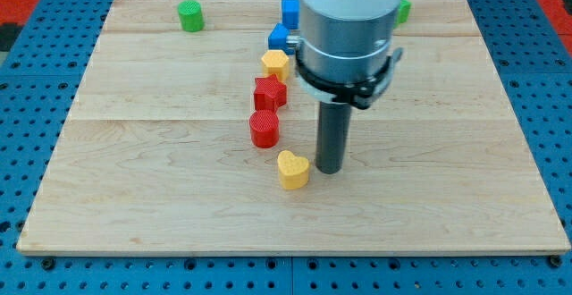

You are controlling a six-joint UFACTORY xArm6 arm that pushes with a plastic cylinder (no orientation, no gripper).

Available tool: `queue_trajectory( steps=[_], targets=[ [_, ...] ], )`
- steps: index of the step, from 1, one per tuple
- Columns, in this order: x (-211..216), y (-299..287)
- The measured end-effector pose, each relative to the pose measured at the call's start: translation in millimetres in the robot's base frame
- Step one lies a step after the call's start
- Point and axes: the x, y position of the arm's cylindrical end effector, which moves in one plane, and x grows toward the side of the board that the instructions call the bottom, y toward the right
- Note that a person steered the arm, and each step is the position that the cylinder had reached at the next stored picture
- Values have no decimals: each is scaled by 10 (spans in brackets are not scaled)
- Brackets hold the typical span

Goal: Move arm away from yellow heart

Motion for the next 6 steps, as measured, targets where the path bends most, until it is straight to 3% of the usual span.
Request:
queue_trajectory(
  steps=[1,4,5,6],
  targets=[
    [52,141],
    [52,-677],
    [52,-434],
    [52,619]
  ],
)
